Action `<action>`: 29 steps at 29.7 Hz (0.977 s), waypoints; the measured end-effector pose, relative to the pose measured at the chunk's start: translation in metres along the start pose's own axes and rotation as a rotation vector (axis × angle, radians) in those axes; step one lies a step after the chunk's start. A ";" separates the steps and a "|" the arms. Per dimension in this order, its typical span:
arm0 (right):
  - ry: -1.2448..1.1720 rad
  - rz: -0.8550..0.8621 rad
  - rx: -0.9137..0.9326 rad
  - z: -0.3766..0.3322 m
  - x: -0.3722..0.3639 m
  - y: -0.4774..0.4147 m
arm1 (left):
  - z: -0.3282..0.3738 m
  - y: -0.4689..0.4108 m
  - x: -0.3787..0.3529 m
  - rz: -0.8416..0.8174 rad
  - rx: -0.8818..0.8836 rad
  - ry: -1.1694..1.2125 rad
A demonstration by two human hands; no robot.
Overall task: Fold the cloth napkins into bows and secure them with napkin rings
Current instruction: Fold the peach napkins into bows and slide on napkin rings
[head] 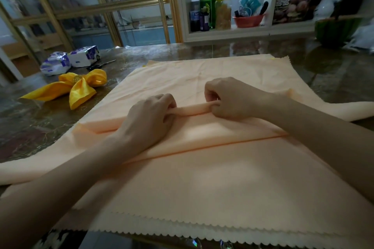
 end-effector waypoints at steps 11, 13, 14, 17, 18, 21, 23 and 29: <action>-0.120 -0.116 -0.108 0.005 -0.008 -0.002 | -0.004 -0.004 -0.013 -0.101 0.079 0.296; -0.078 -0.057 -0.082 0.002 -0.009 -0.003 | -0.003 -0.004 -0.023 -0.169 0.105 0.223; -0.085 -0.086 -0.084 0.001 -0.015 -0.004 | -0.002 -0.004 -0.029 -0.209 0.096 0.152; -0.011 -0.307 -0.127 0.001 -0.043 -0.008 | -0.005 -0.004 -0.043 -0.306 0.085 0.062; 0.019 -0.357 -0.132 0.001 -0.048 -0.008 | -0.006 -0.006 -0.045 -0.328 0.086 0.073; -0.022 -0.375 -0.127 0.005 -0.046 -0.005 | -0.006 -0.008 -0.043 -0.363 0.041 0.156; -0.131 -0.311 -0.095 0.006 -0.034 -0.004 | -0.010 -0.005 -0.034 -0.348 0.024 0.263; -0.140 -0.244 -0.009 0.003 -0.012 0.000 | -0.038 0.011 -0.012 -0.282 0.109 0.363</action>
Point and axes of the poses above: each hand's wrist, its own y-axis away from the middle knuckle, its own x-axis out of the back of the hand, z = x × y, the point moved 8 cm from there along -y, towards the middle knuckle, and after that the axes turned 13 degrees about -z, right-handed, at the moved point
